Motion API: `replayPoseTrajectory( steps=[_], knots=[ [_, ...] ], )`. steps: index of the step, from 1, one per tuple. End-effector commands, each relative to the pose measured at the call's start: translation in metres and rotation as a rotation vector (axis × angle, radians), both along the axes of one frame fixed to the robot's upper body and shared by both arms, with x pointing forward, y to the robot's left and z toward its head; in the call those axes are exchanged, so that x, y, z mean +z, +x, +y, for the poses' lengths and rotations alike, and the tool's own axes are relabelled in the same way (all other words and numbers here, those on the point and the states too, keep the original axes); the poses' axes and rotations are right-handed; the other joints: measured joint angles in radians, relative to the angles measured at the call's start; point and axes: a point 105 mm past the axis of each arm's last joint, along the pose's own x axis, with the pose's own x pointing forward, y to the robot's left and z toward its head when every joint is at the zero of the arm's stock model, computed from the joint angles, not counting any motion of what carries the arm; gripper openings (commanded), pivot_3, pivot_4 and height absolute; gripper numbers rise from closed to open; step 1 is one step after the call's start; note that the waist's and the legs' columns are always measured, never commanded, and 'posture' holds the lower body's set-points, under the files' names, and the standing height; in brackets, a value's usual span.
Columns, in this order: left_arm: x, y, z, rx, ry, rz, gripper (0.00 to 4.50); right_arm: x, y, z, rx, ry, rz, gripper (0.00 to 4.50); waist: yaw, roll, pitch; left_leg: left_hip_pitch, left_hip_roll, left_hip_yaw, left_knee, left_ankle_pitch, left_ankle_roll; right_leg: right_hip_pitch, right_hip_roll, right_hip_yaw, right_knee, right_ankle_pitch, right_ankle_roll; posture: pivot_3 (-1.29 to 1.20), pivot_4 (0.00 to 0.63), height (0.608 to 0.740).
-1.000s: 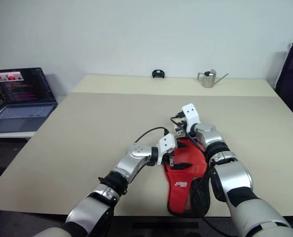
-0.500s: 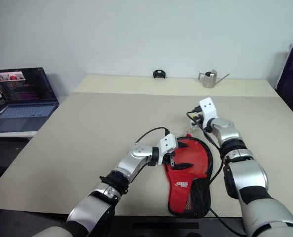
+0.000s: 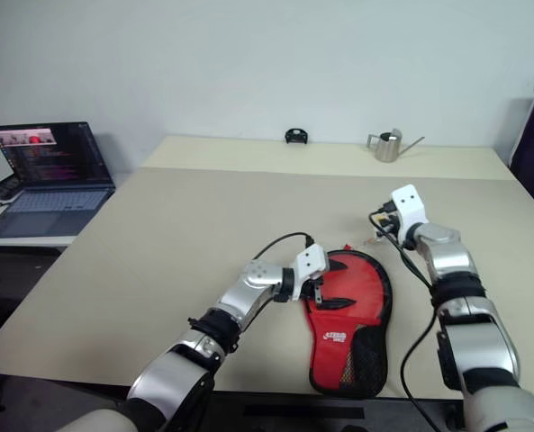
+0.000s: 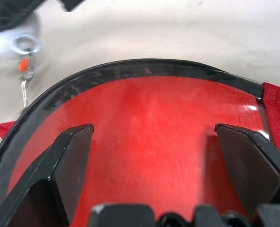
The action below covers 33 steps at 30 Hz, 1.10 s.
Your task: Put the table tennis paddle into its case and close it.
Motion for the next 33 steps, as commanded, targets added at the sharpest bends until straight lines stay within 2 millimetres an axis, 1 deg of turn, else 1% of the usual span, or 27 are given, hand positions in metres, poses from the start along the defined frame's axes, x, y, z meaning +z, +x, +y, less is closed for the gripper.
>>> replayPoseTrajectory(
  steps=[1, 6, 9, 19, 23, 28, 33],
  knots=[
    [-0.039, -0.015, 0.002, -0.027, 0.11, 0.113, 4.5, 0.026, -0.014, -0.01, -0.027, 0.004, -0.067, 0.14, 0.002, 0.001, -0.001, 0.0, 0.0, 0.0, 0.0, 0.0, 0.0, 0.0, 0.0, 0.0, 0.0, 0.0, 0.0, 0.0, 0.15, 0.74],
    [-0.039, -0.016, -0.001, -0.037, 0.113, 0.111, 4.5, 0.02, -0.04, -0.015, -0.05, -0.011, -0.037, 0.14, 0.007, 0.002, -0.001, 0.0, 0.0, -0.001, 0.0, -0.001, 0.001, 0.001, 0.0, -0.001, 0.0, 0.0, 0.0, 0.0, 0.15, 0.74],
    [-0.039, -0.017, -0.003, -0.045, 0.118, 0.111, 4.5, 0.016, -0.065, -0.028, -0.081, -0.032, 0.001, 0.14, 0.015, 0.002, -0.001, 0.0, -0.001, -0.002, 0.0, -0.001, 0.001, 0.002, 0.0, -0.002, -0.001, 0.0, 0.0, 0.0, 0.15, 0.74],
    [-0.04, -0.019, -0.007, -0.061, 0.125, 0.113, 4.5, 0.016, -0.11, -0.047, -0.132, -0.084, 0.065, 0.14, 0.024, 0.002, -0.001, 0.001, -0.002, -0.003, 0.0, -0.002, 0.003, 0.003, 0.0, -0.002, -0.002, -0.001, 0.001, 0.0, 0.15, 0.74],
    [-0.041, -0.019, -0.008, -0.064, 0.126, 0.114, 4.5, 0.013, -0.127, -0.05, -0.131, -0.101, 0.101, 0.14, 0.027, 0.002, -0.001, 0.001, -0.002, -0.003, 0.001, -0.002, 0.003, 0.003, 0.0, -0.002, -0.002, -0.001, 0.001, 0.0, 0.15, 0.74],
    [-0.041, -0.02, -0.01, -0.072, 0.127, 0.116, 4.5, 0.005, -0.154, -0.049, -0.099, -0.111, 0.181, 0.14, 0.029, 0.002, -0.002, 0.001, -0.003, -0.003, 0.001, -0.002, 0.004, 0.004, 0.0, -0.002, -0.002, -0.001, 0.002, 0.0, 0.15, 0.74],
    [-0.041, -0.021, -0.012, -0.079, 0.128, 0.114, 4.5, -0.003, -0.179, -0.042, -0.042, -0.091, 0.272, 0.14, 0.029, 0.002, -0.002, 0.001, -0.003, -0.003, 0.001, -0.002, 0.004, 0.004, 0.0, -0.002, -0.002, -0.001, 0.002, 0.0, 0.15, 0.74]
  ],
)
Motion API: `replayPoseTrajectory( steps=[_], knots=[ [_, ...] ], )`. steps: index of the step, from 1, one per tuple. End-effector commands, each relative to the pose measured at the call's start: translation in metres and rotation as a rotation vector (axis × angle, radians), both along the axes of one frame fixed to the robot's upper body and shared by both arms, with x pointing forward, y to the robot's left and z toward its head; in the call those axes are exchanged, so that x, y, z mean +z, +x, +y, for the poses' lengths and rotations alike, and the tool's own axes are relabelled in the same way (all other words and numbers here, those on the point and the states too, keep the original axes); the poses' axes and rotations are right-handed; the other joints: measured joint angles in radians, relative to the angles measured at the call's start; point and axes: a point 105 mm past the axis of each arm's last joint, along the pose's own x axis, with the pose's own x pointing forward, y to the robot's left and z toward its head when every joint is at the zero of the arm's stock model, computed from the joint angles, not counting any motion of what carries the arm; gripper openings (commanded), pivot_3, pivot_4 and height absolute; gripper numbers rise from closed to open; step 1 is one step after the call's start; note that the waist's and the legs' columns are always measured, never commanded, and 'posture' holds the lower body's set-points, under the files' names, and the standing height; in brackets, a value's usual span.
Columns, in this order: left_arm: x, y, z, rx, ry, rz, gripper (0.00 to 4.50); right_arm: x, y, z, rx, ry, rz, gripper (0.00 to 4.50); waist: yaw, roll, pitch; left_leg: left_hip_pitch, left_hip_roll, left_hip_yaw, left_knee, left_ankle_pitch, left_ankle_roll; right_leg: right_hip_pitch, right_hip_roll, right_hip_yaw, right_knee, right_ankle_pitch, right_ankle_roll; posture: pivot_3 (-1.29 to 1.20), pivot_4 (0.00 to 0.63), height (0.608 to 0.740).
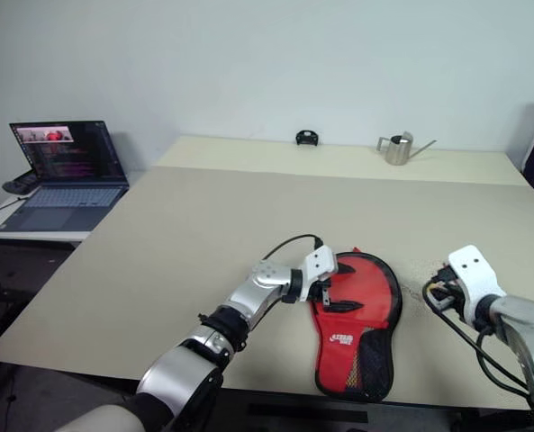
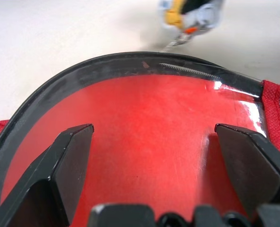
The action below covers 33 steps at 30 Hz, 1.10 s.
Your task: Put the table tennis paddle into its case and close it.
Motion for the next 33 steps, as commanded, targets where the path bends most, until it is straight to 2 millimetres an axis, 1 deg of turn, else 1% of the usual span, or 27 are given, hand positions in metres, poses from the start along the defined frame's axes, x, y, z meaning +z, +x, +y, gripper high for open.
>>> replayPoseTrajectory(
  steps=[1, 4, 10, 16, 21, 23, 29, 33],
  knots=[
    [-0.038, -0.017, 0.004, -0.045, 0.126, 0.086, 4.5, 0.01, -0.017, 0.004, 0.041, 0.0, 0.013, 0.14, 0.001, 0.0, 0.0, 0.0, 0.0, 0.0, 0.0, 0.0, 0.0, 0.0, 0.0, 0.0, 0.0, 0.0, 0.0, 0.0, 0.15, 0.74],
    [-0.038, -0.017, 0.003, -0.049, 0.126, 0.086, 4.5, 0.006, -0.029, 0.01, 0.076, 0.016, 0.061, 0.14, 0.001, -0.001, 0.0, 0.0, 0.0, -0.001, 0.0, 0.0, 0.0, 0.001, 0.0, -0.001, 0.0, 0.0, 0.001, 0.0, 0.15, 0.74],
    [-0.037, -0.019, 0.0, -0.063, 0.125, 0.085, 4.5, -0.001, -0.048, 0.015, 0.129, 0.009, 0.14, 0.14, 0.002, -0.001, 0.0, 0.0, -0.001, -0.001, 0.0, 0.0, 0.0, 0.001, 0.0, -0.001, -0.001, -0.001, 0.001, 0.0, 0.15, 0.74],
    [-0.037, -0.02, -0.003, -0.072, 0.123, 0.085, 4.5, -0.007, -0.071, 0.013, 0.165, -0.001, 0.226, 0.13, 0.006, -0.001, 0.0, 0.0, -0.004, -0.003, 0.0, -0.001, 0.002, 0.002, -0.001, -0.002, -0.001, -0.003, 0.004, 0.0, 0.15, 0.74],
    [-0.037, -0.021, -0.005, -0.079, 0.122, 0.084, 4.5, -0.009, -0.091, 0.017, 0.21, 0.018, 0.289, 0.13, 0.018, -0.002, -0.001, -0.001, -0.008, -0.003, 0.001, -0.004, 0.006, 0.004, -0.004, -0.002, -0.005, -0.004, 0.006, 0.0, 0.15, 0.74],
    [-0.036, -0.021, -0.005, -0.081, 0.122, 0.083, 4.5, -0.011, -0.095, 0.019, 0.222, 0.023, 0.297, 0.12, 0.024, -0.002, -0.001, -0.002, -0.008, -0.003, 0.001, -0.004, 0.007, 0.004, -0.004, -0.002, -0.006, -0.004, 0.007, 0.0, 0.15, 0.74],
    [-0.037, -0.022, -0.006, -0.083, 0.124, 0.082, 4.5, -0.014, -0.094, 0.023, 0.227, 0.035, 0.287, 0.12, 0.027, -0.002, -0.001, -0.001, -0.008, -0.003, 0.001, -0.005, 0.008, 0.004, -0.004, -0.002, -0.006, -0.004, 0.007, 0.0, 0.15, 0.74],
    [-0.037, -0.022, -0.005, -0.08, 0.123, 0.082, 4.5, -0.019, -0.1, 0.025, 0.241, 0.06, 0.322, 0.12, 0.027, -0.003, -0.001, -0.001, -0.008, -0.003, 0.001, -0.005, 0.008, 0.004, -0.004, -0.002, -0.005, -0.004, 0.007, 0.0, 0.15, 0.74]
  ],
)
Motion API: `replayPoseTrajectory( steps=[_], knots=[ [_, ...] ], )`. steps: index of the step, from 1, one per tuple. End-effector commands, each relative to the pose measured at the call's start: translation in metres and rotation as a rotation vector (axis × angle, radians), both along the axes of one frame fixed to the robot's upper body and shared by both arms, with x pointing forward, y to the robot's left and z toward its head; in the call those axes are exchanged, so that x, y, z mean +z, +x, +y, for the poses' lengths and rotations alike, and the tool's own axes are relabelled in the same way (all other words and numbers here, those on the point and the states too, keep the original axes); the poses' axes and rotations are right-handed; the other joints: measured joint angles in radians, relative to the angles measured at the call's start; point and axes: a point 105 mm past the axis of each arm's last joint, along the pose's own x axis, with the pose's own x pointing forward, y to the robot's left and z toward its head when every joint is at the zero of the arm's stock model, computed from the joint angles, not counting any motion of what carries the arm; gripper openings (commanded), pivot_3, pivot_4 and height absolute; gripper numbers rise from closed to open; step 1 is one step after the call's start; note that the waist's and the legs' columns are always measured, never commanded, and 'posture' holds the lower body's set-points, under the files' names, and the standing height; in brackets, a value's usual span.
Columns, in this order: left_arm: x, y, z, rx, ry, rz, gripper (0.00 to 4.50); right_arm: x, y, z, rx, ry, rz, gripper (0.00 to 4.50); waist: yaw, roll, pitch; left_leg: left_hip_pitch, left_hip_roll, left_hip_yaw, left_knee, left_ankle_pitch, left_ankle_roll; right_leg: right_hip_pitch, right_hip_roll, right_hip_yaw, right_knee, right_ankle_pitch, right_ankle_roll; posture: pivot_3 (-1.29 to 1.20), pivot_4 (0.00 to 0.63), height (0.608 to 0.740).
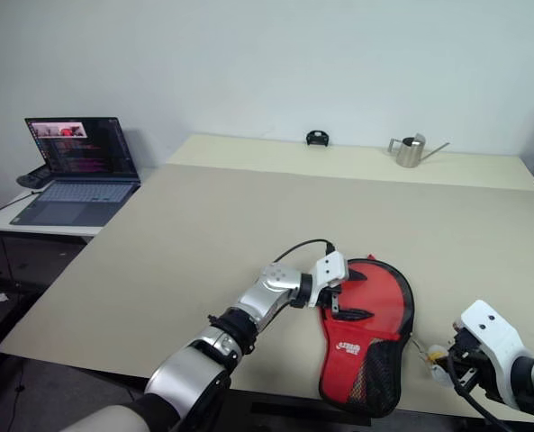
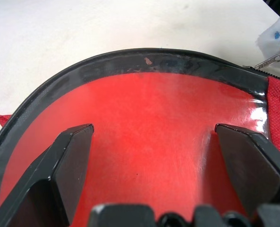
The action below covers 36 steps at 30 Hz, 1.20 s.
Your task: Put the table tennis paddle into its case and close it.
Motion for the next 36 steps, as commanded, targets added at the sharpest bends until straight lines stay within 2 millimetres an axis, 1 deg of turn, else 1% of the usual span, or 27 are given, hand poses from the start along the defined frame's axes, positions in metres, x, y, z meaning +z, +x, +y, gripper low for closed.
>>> replayPoseTrajectory(
  steps=[1, 4, 6, 11, 17, 21, 24, 26, 27, 29, 31, 34, 36],
  knots=[
    [-0.035, -0.009, 0.01, -0.008, 0.122, 0.064, 4.5, -0.003, -0.009, 0.007, 0.037, 0.023, 0.042, 0.12, 0.0, 0.0, 0.0, 0.0, 0.0, 0.0, 0.0, 0.0, 0.0, 0.0, 0.0, 0.0, 0.0, 0.0, 0.0, 0.0, 0.15, 0.74],
    [-0.035, -0.009, 0.01, -0.004, 0.123, 0.064, 4.5, -0.005, -0.01, 0.006, 0.029, 0.027, 0.049, 0.12, 0.0, 0.0, 0.0, 0.0, 0.0, 0.0, 0.0, 0.0, 0.0, 0.0, 0.0, 0.0, 0.0, 0.0, 0.0, 0.0, 0.15, 0.74],
    [-0.035, -0.009, 0.01, -0.004, 0.123, 0.064, 4.5, -0.005, -0.014, 0.006, 0.038, 0.039, 0.07, 0.12, 0.001, 0.0, 0.0, 0.0, 0.0, 0.0, 0.0, 0.0, 0.0, 0.0, 0.0, 0.0, 0.0, 0.0, 0.0, 0.0, 0.15, 0.74],
    [-0.036, -0.01, 0.01, -0.004, 0.123, 0.065, 4.5, -0.004, -0.027, 0.016, 0.095, 0.077, 0.115, 0.12, 0.003, -0.001, -0.001, 0.0, 0.0, 0.0, 0.0, 0.0, 0.0, 0.0, 0.0, 0.0, 0.0, 0.0, 0.0, 0.0, 0.15, 0.74],
    [-0.036, -0.01, 0.01, -0.004, 0.125, 0.064, 4.5, -0.006, -0.036, 0.023, 0.118, 0.101, 0.139, 0.11, 0.004, -0.002, -0.001, 0.0, 0.0, 0.0, 0.001, 0.0, 0.0, 0.001, 0.0, 0.0, 0.0, 0.0, 0.0, 0.0, 0.15, 0.74],
    [-0.036, -0.01, 0.009, -0.005, 0.125, 0.065, 4.5, -0.008, -0.033, 0.025, 0.117, 0.095, 0.125, 0.11, 0.004, -0.003, -0.002, 0.001, 0.0, 0.0, 0.001, 0.0, 0.001, 0.002, 0.0, 0.0, 0.0, 0.0, 0.0, 0.0, 0.15, 0.74],
    [-0.035, -0.01, 0.009, -0.006, 0.124, 0.064, 4.5, -0.013, -0.019, 0.02, 0.072, 0.052, 0.075, 0.11, 0.001, -0.005, -0.003, 0.002, 0.0, 0.0, 0.001, 0.0, 0.001, 0.002, 0.0, 0.0, 0.0, 0.0, 0.0, 0.0, 0.15, 0.74],
    [-0.035, -0.009, 0.009, -0.004, 0.124, 0.063, 4.5, -0.012, -0.014, 0.016, 0.04, 0.044, 0.056, 0.83, 0.001, -0.005, -0.003, 0.002, 0.0, 0.0, 0.001, 0.0, 0.001, 0.002, 0.0, 0.0, 0.001, 0.0, 0.0, 0.0, 0.15, 0.74],
    [-0.035, -0.009, 0.009, -0.003, 0.124, 0.063, 4.5, -0.011, -0.012, 0.014, 0.029, 0.043, 0.052, 1.06, 0.0, -0.005, -0.003, 0.002, 0.0, 0.0, 0.001, 0.0, 0.001, 0.002, 0.0, 0.001, 0.001, 0.0, 0.0, 0.0, 0.15, 0.74],
    [-0.035, -0.009, 0.01, -0.001, 0.125, 0.062, 4.5, -0.01, -0.009, 0.011, 0.007, 0.042, 0.044, 1.72, -0.001, -0.005, -0.004, 0.003, 0.0, 0.0, 0.002, 0.0, 0.001, 0.003, 0.0, 0.001, 0.002, 0.0, 0.0, 0.0, 0.15, 0.74],
    [-0.035, -0.009, 0.01, -0.001, 0.124, 0.062, 4.5, -0.008, -0.007, 0.01, -0.008, 0.05, 0.037, 2.45, -0.002, -0.005, -0.004, 0.005, 0.0, 0.0, 0.002, 0.0, 0.001, 0.005, 0.0, 0.001, 0.002, 0.0, 0.0, 0.0, 0.15, 0.74],
    [-0.035, -0.008, 0.01, 0.001, 0.123, 0.062, 4.5, -0.002, -0.004, 0.01, -0.022, 0.078, 0.021, 3.54, -0.003, -0.005, -0.004, 0.006, 0.0, 0.0, 0.002, 0.0, 0.001, 0.006, 0.0, 0.001, 0.002, 0.0, 0.0, 0.0, 0.15, 0.74],
    [-0.035, -0.008, 0.009, 0.001, 0.121, 0.061, 4.5, 0.007, -0.001, 0.011, -0.023, 0.117, -0.002, 4.2, -0.004, -0.005, -0.004, 0.007, 0.0, 0.0, 0.002, 0.0, 0.001, 0.007, 0.0, 0.001, 0.002, 0.0, 0.001, 0.0, 0.15, 0.74]
  ],
)
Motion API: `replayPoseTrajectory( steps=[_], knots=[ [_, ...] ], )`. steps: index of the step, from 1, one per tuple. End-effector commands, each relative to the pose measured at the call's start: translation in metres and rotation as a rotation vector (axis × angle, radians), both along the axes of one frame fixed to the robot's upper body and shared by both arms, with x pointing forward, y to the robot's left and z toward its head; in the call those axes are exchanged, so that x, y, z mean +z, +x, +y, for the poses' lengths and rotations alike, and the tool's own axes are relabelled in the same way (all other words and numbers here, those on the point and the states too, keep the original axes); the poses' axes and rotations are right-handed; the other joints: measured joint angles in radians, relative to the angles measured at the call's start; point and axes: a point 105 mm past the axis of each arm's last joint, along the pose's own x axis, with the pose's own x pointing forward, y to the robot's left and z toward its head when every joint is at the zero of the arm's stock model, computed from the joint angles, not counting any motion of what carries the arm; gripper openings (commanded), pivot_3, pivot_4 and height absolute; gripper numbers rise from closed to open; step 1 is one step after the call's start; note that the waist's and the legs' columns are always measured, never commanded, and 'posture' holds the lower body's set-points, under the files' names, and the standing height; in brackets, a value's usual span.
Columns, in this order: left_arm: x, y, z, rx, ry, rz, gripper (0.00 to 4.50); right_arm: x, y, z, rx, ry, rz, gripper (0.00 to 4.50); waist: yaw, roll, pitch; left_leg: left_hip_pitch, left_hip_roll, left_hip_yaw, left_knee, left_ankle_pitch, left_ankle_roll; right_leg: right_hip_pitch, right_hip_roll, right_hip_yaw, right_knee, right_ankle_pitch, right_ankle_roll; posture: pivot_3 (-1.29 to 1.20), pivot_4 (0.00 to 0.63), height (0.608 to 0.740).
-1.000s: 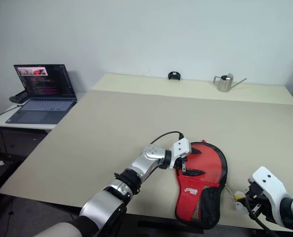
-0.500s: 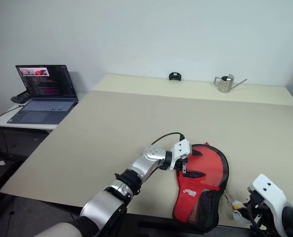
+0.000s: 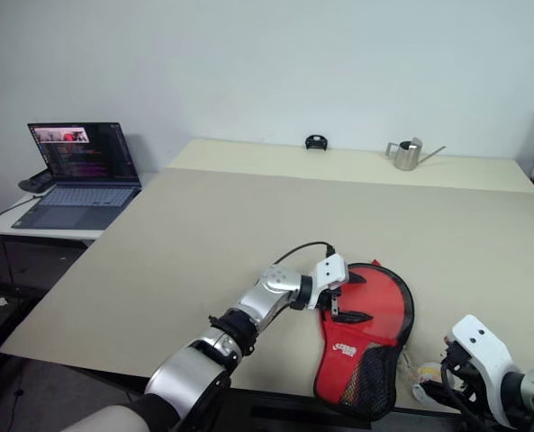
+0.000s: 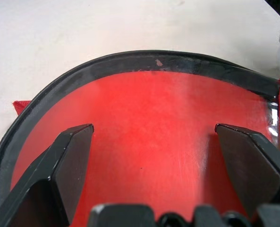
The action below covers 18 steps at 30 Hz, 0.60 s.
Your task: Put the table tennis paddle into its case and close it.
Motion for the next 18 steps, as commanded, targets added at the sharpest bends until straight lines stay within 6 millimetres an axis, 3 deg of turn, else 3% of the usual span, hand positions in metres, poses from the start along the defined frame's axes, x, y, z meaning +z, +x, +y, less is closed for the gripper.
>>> replayPoseTrajectory(
  steps=[1, 7, 13, 18],
  knots=[
    [-0.029, -0.008, 0.008, -0.002, 0.101, 0.053, 4.5, 0.019, 0.006, 0.0, -0.009, 0.053, -0.06, 4.2, -0.002, 0.0, 0.0, 0.001, 0.0, 0.0, 0.0, 0.0, 0.0, 0.001, 0.0, 0.0, 0.0, 0.0, 0.0, 0.0, 0.15, 0.74],
    [-0.014, -0.007, 0.003, -0.011, 0.025, 0.064, 4.5, 0.064, 0.045, -0.011, -0.07, 0.163, -0.237, 4.2, -0.014, -0.001, 0.001, 0.009, 0.0, 0.0, -0.001, -0.001, 0.001, 0.009, 0.0, 0.0, -0.002, 0.0, 0.001, 0.0, 0.15, 0.74],
    [0.021, -0.003, 0.011, -0.048, -0.099, 0.077, 4.5, 0.069, 0.09, -0.01, -0.088, 0.197, -0.328, 4.2, -0.03, 0.004, 0.004, 0.007, 0.001, 0.0, -0.002, -0.001, 0.001, 0.006, -0.001, 0.001, -0.002, 0.0, 0.0, 0.0, 0.15, 0.74],
    [0.045, 0.005, 0.032, -0.023, -0.153, 0.053, 4.5, 0.063, 0.119, 0.005, -0.052, 0.251, -0.352, 4.2, -0.046, 0.004, 0.004, -0.008, 0.001, 0.002, 0.001, 0.0, -0.001, -0.012, -0.003, 0.003, 0.004, 0.0, 0.0, 0.0, 0.15, 0.74]
  ],
)
